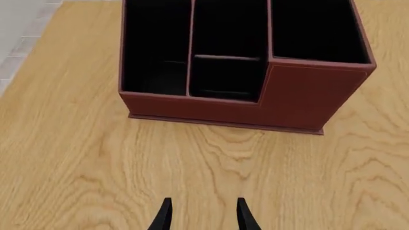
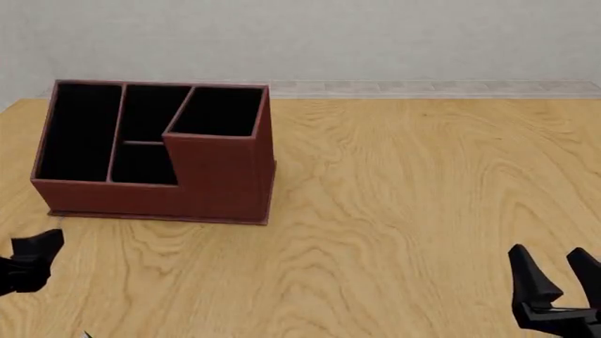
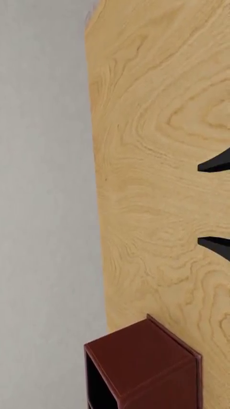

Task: Pick up the book and place it in the left compartment of the caddy.

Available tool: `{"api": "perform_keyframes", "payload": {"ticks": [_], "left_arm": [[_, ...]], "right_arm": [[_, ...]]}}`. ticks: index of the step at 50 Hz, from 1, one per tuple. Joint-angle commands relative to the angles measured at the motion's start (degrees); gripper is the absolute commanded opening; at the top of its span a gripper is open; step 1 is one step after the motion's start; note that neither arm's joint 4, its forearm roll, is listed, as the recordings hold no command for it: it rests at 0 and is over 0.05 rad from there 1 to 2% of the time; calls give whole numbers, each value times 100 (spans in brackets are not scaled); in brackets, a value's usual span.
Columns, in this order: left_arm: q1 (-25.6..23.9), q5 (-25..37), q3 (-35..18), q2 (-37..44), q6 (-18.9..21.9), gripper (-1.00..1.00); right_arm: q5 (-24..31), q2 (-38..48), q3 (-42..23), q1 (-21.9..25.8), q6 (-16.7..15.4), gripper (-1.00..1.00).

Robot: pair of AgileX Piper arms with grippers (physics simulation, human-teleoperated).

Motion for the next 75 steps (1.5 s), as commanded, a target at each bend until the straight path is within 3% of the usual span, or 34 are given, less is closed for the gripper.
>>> {"api": "perform_keyframes", "payload": {"ticks": [1, 12, 34, 48, 75], "left_arm": [[105, 185, 32, 35, -76, 100], [60, 246, 61, 143, -138, 100], [480, 339, 284, 286, -181, 100], [390, 759, 197, 125, -331, 100], [355, 1199, 559, -197, -598, 100]], "right_arm": [[-78, 121, 0, -21, 25, 100], [-181, 261, 1, -33, 48, 100], [-200, 318, 1, -41, 94, 100], [-114, 214, 1, -45, 88, 100], [65, -30, 1, -50, 84, 100]]}}
